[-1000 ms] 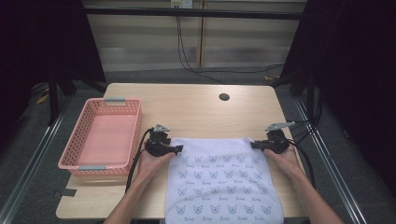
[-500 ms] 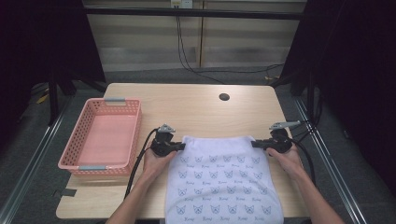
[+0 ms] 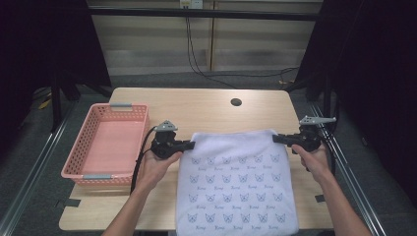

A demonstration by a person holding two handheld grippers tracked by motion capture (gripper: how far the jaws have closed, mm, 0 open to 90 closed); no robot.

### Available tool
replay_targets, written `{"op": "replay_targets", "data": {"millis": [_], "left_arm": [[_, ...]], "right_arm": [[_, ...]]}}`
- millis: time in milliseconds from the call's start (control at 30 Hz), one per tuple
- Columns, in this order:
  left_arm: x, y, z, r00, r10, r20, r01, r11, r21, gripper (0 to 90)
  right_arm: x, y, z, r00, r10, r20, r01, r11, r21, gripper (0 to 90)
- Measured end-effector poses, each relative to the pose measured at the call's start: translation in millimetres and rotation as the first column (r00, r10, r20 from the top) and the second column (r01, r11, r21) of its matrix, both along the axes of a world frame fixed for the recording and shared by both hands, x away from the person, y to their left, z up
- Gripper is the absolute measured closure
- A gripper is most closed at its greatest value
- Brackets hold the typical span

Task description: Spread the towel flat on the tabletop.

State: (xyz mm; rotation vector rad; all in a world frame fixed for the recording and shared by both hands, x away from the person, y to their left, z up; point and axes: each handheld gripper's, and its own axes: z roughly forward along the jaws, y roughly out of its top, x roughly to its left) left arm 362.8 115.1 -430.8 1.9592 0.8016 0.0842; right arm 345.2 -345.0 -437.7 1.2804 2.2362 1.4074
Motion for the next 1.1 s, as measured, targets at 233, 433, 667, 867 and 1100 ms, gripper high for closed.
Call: {"op": "replay_targets", "data": {"millis": [233,433,667,867,1100], "left_arm": [[8.3,4.5,21.0,0.9994,0.013,0.033,-0.012,0.9998,-0.013,86.9],[23.1,6.5,27.4,0.9987,0.038,0.033,-0.038,0.9992,-0.010,86.9],[37.7,11.9,42.6,0.9968,0.058,0.054,-0.056,0.9972,-0.051,86.9],[50.6,14.1,60.1,0.9919,0.085,0.095,-0.081,0.9957,-0.046,87.0],[73.0,18.0,82.9,0.9850,0.114,0.130,-0.107,0.9926,-0.057,87.0]], "right_arm": [[5.0,-3.5,20.4,0.9996,0.007,0.029,-0.008,1.000,0.022,87.2],[13.5,1.5,33.0,0.9977,-0.013,0.067,0.012,1.000,0.025,87.2],[31.9,2.6,43.1,0.9959,-0.028,0.086,0.024,0.999,0.045,87.2],[48.9,4.0,62.5,0.9927,-0.035,0.115,0.030,0.999,0.045,87.3],[68.3,4.9,81.7,0.9900,-0.042,0.135,0.036,0.998,0.045,87.4]]}}
